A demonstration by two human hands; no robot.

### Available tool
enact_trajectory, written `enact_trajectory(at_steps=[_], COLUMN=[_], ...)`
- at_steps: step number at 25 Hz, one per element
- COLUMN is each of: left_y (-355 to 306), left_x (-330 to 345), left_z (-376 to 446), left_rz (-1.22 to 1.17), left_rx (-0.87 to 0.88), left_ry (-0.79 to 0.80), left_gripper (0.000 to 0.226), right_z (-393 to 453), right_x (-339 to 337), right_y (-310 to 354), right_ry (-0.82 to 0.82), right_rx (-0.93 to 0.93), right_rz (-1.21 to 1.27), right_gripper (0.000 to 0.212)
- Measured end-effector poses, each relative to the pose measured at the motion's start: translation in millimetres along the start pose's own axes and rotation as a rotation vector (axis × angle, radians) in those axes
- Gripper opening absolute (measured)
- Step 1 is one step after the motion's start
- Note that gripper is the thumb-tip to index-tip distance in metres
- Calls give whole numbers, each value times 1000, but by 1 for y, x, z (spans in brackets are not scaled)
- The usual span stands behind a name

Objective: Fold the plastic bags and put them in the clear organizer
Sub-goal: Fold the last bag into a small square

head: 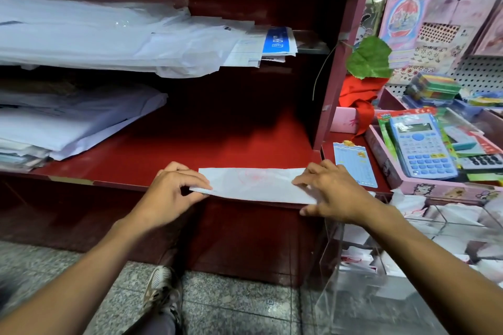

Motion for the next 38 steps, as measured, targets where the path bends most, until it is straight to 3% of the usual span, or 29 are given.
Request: enact_trajectory(at_steps=[3,6,9,13,17,19,23,25,28,30,34,36,38], left_y=[-2,-3,5,16,23,23,20,20,16,6,-16,-25,-30], left_x=[-1,-1,13,21,14,8,-1,-5,4,24,64,74,80], left_z=[1,3,-2,-10,-10,-10,-12,-15,-19,-18,-17,-17,-18], left_rz=[-349,-745,-800,-703,-665,-627,-520,-528,-670,-761,-774,-745,-776], left_rx=[-173,-383,-605,-743,-781,-784,-761,-775,-847,-891,-950,-952,-952], left_ry=[6,-115,-179,-222,-302,-329,-346,-413,-506,-466,-228,-130,-82], left_gripper=[11,7,11,16,15,24,21,20,20,24,35,38,44], right_z=[-8,-15,-3,24,41,48,48,41,29,26,15,7,-2], right_x=[-26,-36,-28,2,13,12,12,-6,-43,-44,-9,-2,2], right_y=[-18,-38,-49,-62,-64,-60,-61,-57,-16,27,69,63,61], right_ry=[-115,-160,-247,-252,-182,-229,-304,-365,-487,-363,0,7,-87], right_rx=[50,293,477,710,691,628,646,624,389,147,-132,-129,-129], right_rz=[534,1122,1246,1241,1044,927,856,604,421,393,129,27,-79], right_gripper=[13,8,9,6,42,48,43,39,23,27,66,82,75])
Point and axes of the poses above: each hand's wrist, its own z-axis towards the middle knuckle, its own x-axis out of the palm, y = z × x, the point moved 9 cm from there along z, towards the middle knuckle, and after that the axes turned 11 degrees about -z, right-handed, at the moved point
